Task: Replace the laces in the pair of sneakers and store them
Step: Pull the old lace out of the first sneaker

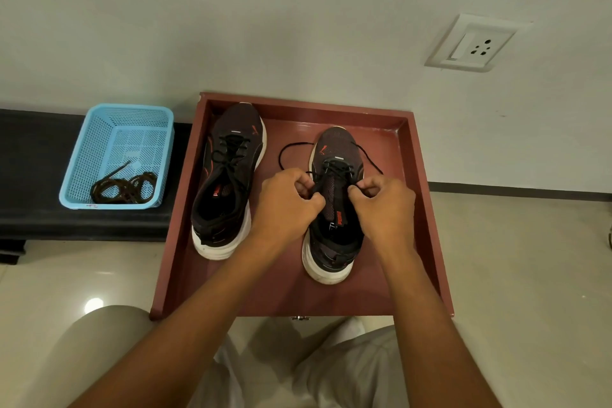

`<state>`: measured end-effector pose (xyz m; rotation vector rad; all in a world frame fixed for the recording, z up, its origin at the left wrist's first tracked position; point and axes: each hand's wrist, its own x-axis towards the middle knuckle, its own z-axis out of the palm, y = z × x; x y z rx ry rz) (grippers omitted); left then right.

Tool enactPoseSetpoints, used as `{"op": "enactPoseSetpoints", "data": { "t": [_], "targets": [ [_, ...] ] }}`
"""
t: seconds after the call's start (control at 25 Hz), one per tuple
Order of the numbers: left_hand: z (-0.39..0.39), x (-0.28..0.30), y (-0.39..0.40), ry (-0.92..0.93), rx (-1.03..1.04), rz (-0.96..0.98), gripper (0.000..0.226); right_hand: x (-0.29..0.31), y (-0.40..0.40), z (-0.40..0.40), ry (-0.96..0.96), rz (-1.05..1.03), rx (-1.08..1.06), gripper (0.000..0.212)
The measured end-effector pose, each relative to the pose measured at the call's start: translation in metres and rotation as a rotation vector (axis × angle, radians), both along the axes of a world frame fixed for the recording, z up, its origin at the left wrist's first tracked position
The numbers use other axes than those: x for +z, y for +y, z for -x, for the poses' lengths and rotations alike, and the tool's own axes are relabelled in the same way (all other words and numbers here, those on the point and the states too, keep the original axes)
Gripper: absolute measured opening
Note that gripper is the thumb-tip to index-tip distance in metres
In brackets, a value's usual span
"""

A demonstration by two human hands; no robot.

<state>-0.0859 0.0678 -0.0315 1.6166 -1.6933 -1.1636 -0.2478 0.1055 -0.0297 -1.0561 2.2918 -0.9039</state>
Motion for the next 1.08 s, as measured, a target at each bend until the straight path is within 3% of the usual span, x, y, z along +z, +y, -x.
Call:
{"op": "enactPoseSetpoints", "data": {
  "t": [0.08,0.28,0.44,0.64,0.84,1.08],
  "targets": [
    [0.002,0.002,0.001,-0.061,-0.012,0.027,0.01,-0.004,0.001,0.009,-0.082,0.022,-0.006,0.005],
    [0.001,-0.001,0.0,-0.1,-0.011,0.038,0.012,-0.01,-0.001,0.024,-0.57,0.009,-0.149,0.006],
    [0.006,0.004,-0.003,-0.081,-0.071,0.079,0.02,-0.01,-0.002,0.025,-0.6,0.009,-0.129,0.006],
    [0.037,0.007,-0.035,-0.248,-0.278,0.387,0.019,-0.012,-0.003,0.027,-0.63,0.015,-0.128,0.006],
    [0.064,0.014,-0.05,-0.54,-0.467,0.403,0.011,-0.013,-0.003,0.027,-0.642,0.014,-0.136,0.005],
    [0.061,0.004,-0.048,-0.553,-0.503,0.439,0.007,-0.019,-0.004,0.028,-0.629,0.025,-0.119,0.005]
  ]
}}
